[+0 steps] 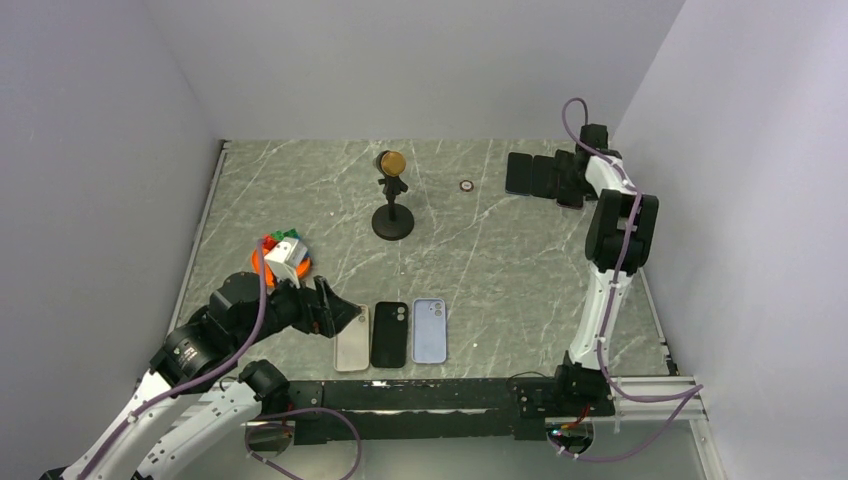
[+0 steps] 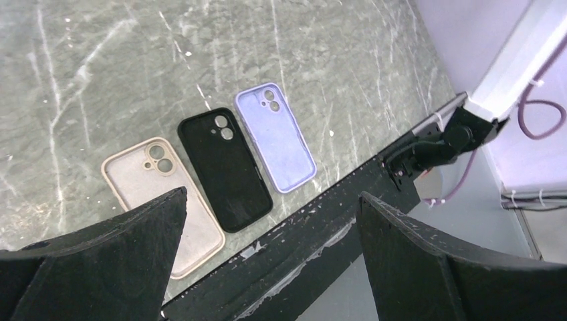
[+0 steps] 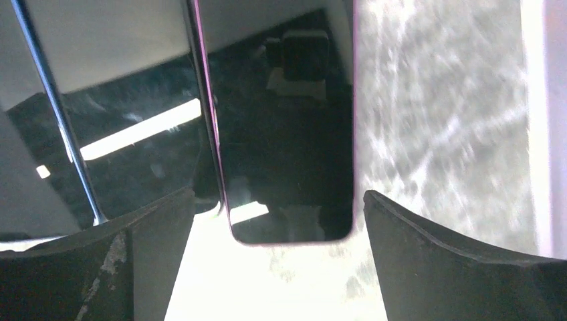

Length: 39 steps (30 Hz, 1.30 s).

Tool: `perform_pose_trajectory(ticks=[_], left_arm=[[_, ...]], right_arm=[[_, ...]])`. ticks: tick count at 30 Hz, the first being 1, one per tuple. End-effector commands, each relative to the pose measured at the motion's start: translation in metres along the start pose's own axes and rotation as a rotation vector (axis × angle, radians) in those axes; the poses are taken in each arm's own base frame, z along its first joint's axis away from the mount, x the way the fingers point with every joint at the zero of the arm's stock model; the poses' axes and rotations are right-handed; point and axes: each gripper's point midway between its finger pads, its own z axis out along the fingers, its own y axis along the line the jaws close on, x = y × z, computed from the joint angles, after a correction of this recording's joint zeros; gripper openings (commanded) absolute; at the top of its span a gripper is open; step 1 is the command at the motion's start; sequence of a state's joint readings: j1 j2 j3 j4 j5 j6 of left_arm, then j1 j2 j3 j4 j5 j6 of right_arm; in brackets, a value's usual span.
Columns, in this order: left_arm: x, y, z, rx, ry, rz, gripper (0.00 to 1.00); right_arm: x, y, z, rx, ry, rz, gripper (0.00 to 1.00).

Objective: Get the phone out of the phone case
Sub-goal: Place the phone at the corner of the board, then reset both arms

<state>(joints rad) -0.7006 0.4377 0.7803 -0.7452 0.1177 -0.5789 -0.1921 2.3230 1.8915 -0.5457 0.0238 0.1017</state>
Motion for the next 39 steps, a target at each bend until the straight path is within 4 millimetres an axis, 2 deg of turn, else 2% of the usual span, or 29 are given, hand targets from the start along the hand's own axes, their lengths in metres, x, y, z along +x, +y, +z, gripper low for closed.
perform_pose_trajectory(ticks=[1, 5, 6, 12, 15, 18, 24, 28, 31, 34, 39], left_arm=[[-0.021, 0.009, -0.006, -0.075, -0.096, -0.030, 0.99], [-0.031, 0.023, -0.010, -0.150, -0.168, -0.039, 0.99], [-0.033, 0.026, -0.010, -0.162, -0.186, -0.039, 0.99], [-0.043, 0.037, -0.016, -0.213, -0.270, -0.041, 0.99], [-0.047, 0.040, -0.019, -0.215, -0.318, -0.044, 0.99], [-0.052, 0.044, -0.023, -0.219, -0.372, -0.050, 0.99], [-0.058, 0.053, -0.029, -0.239, -0.461, -0.088, 0.99], [-0.059, 0.059, -0.038, -0.257, -0.512, -0.111, 0.99], [-0.063, 0.062, -0.045, -0.262, -0.552, -0.112, 1.00], [-0.066, 0.062, -0.049, -0.266, -0.575, -0.108, 0.99], [-0.069, 0.063, -0.048, -0.279, -0.568, -0.104, 0.99]], right_arm=[[-0.012, -0.030, -0.072, 0.274, -0.077, 0.042, 1.00], [0.012, -0.004, -0.128, 0.309, -0.157, 0.058, 1.00], [0.017, 0.004, -0.149, 0.292, -0.190, 0.068, 1.00], [0.095, 0.069, -0.218, 0.041, -0.254, 0.037, 1.00], [0.127, 0.084, -0.251, -0.114, -0.305, 0.047, 1.00], [0.148, 0.082, -0.283, -0.225, -0.357, 0.084, 1.00], [0.175, 0.071, -0.340, -0.391, -0.499, 0.145, 1.00], [0.181, 0.075, -0.382, -0.544, -0.592, 0.193, 1.00], [0.182, 0.073, -0.406, -0.608, -0.651, 0.219, 1.00], [0.184, 0.067, -0.419, -0.628, -0.699, 0.237, 1.00], [0.185, 0.058, -0.417, -0.585, -0.698, 0.278, 1.00]])
